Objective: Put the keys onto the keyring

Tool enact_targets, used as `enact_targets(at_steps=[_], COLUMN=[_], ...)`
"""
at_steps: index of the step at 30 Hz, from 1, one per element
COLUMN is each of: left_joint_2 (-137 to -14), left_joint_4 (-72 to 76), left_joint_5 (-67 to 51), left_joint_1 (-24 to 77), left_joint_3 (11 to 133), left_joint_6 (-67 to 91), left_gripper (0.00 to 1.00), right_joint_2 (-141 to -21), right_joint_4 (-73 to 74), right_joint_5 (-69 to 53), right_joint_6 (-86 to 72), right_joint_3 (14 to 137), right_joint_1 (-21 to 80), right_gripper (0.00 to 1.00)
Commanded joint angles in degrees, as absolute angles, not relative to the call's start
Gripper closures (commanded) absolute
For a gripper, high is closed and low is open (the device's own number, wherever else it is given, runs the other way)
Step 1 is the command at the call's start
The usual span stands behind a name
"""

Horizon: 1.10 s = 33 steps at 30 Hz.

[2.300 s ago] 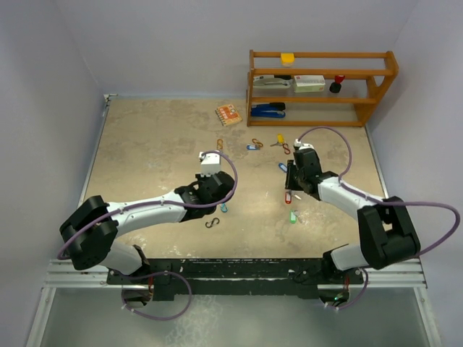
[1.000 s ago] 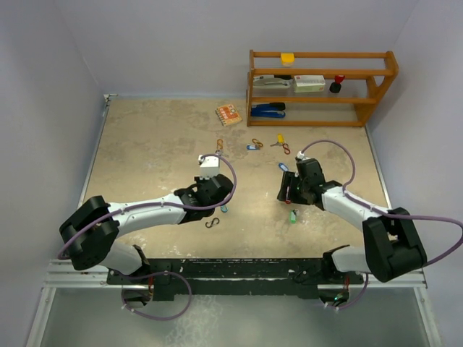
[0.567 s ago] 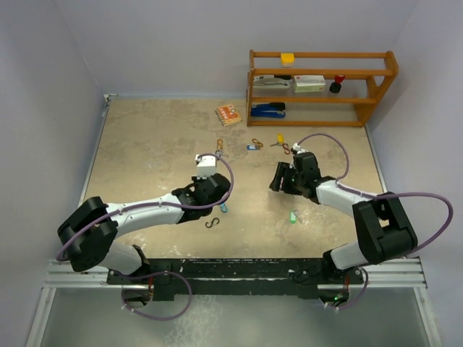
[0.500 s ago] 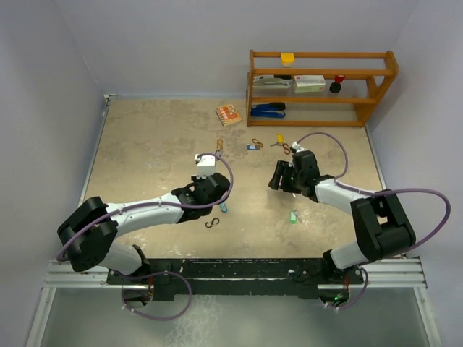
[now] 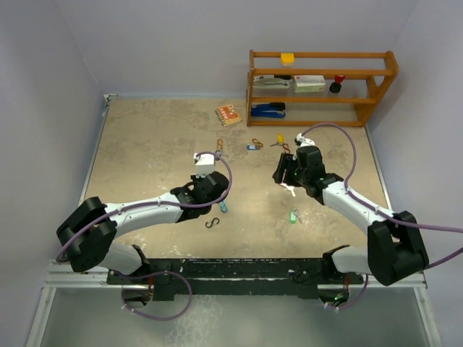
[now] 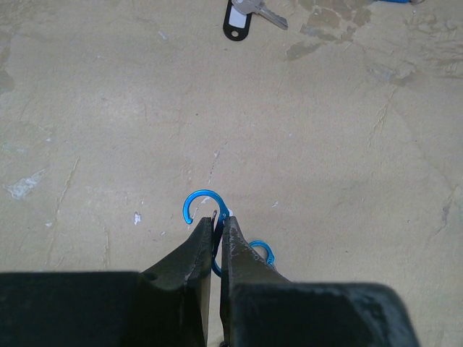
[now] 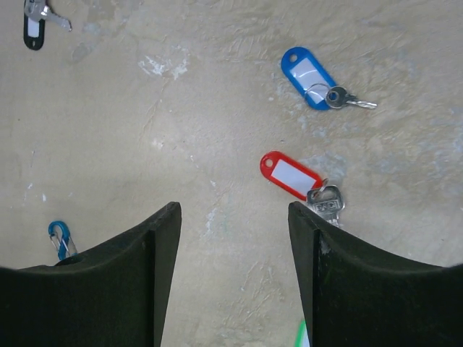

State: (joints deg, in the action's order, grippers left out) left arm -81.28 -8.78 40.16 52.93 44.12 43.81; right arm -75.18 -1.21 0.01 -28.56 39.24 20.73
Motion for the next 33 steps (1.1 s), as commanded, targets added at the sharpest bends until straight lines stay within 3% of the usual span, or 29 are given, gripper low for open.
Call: enact_targets(at_steps=[1,8,14,33], left_joint_2=[-80.25,-79.96,-79.32,-79.64], left_joint_4=[-6.51,-6.50,-6.58,-6.30], left_joint_5=[39.73,39.64,39.80,39.92], left_joint_1=[52.65,52.65,52.65,52.64], left_joint_3=[44.21,43.83,43.41,43.14], left_joint_6=[43.09,43.39,43.34,43.16], left_gripper=[1.00,1.00,1.00,1.00], right_joint_2=[-74.73,-79.62,-81.54,-86.57], right_joint_4=[7.56,8.99,7.94,5.47], right_joint_5=[6.49,8.59,10.72,12.04], right_joint_6=[-27.96,-28.72,-29.70,-30.28], right_joint_3=[43.21,43.27,43.03,45.39], right_joint_1=[20.74,20.74,20.74,19.96], right_gripper=[0.37,0.52,0.58,0.64])
